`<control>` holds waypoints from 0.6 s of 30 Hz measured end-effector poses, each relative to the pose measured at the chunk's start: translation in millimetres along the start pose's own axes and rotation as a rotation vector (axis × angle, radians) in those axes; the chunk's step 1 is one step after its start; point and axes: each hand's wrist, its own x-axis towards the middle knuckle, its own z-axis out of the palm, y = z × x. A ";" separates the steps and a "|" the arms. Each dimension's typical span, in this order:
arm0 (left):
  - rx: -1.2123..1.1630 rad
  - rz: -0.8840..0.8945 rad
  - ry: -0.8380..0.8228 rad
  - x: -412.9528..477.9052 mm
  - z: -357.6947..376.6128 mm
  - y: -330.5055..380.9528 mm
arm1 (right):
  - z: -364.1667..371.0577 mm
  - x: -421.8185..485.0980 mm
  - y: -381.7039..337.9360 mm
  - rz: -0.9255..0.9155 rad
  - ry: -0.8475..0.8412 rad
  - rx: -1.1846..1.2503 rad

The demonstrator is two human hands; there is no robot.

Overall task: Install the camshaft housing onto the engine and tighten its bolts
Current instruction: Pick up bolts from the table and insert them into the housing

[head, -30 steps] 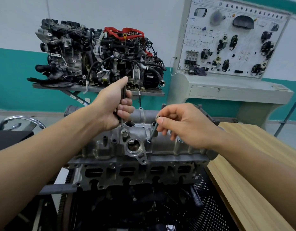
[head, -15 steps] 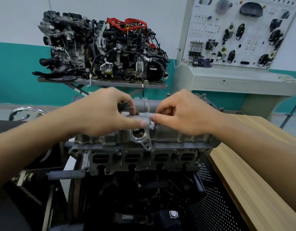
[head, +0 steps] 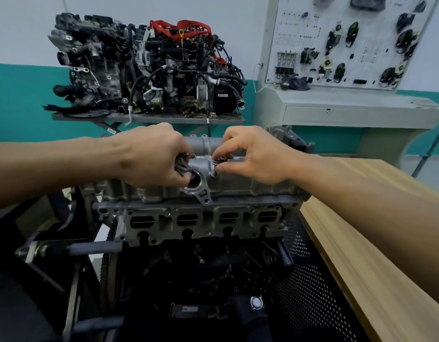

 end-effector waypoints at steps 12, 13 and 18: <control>-0.077 0.063 0.009 -0.7 0.6 -7.0 | 13.4 0.5 8.7 -0.014 0.014 0.166; -0.074 0.062 0.005 -0.9 0.3 -6.5 | 14.3 0.4 9.4 -0.022 0.023 0.172; -0.085 0.055 0.039 -1.9 1.2 -5.1 | 14.6 -0.8 13.4 -0.059 0.040 0.187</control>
